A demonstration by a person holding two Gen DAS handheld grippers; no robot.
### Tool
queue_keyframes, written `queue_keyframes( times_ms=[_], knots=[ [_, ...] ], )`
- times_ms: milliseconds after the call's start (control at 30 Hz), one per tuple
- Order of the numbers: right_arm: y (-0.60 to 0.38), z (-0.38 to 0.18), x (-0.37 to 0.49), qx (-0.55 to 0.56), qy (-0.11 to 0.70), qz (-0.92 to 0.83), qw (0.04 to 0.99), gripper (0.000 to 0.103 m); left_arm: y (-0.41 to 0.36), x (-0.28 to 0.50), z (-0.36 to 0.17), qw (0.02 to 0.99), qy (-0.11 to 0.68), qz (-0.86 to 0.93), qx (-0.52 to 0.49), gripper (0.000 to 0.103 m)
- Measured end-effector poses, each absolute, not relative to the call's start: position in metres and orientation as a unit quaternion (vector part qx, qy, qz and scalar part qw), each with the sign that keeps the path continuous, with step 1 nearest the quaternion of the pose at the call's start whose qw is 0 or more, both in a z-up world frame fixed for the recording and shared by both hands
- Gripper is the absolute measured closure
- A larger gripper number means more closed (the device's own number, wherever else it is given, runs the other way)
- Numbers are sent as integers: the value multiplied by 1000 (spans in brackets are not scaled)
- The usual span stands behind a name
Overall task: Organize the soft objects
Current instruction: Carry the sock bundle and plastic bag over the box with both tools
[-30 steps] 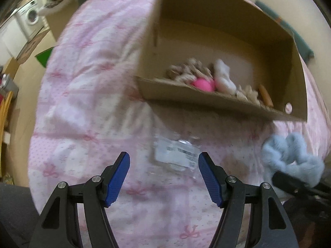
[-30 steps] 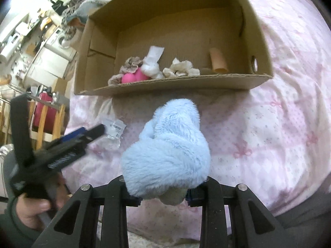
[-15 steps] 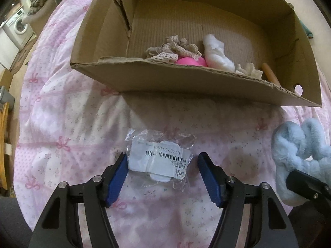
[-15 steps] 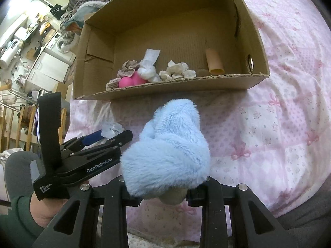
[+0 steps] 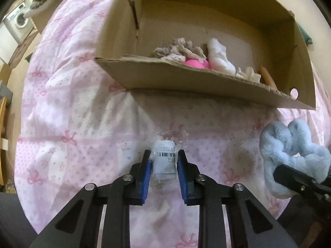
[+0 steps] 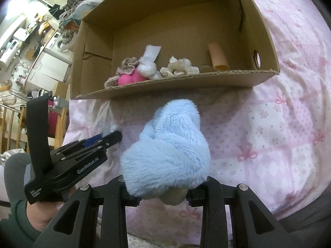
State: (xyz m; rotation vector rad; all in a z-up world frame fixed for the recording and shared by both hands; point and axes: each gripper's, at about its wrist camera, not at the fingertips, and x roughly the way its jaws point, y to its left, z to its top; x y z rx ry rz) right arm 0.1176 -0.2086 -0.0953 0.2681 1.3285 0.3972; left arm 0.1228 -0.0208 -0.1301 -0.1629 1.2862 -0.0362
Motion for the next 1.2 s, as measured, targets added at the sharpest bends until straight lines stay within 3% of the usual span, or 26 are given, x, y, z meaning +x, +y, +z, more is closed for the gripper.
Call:
queue_keyframes(
  times_ms=[733, 1200],
  knots=[
    [-200, -84, 104, 105, 598, 190, 771, 70, 29, 72, -65, 823, 557, 14, -112, 81],
    [-214, -1, 91, 125, 503, 219, 827, 70, 21, 86, 25, 885, 455, 12, -98, 81]
  ],
)
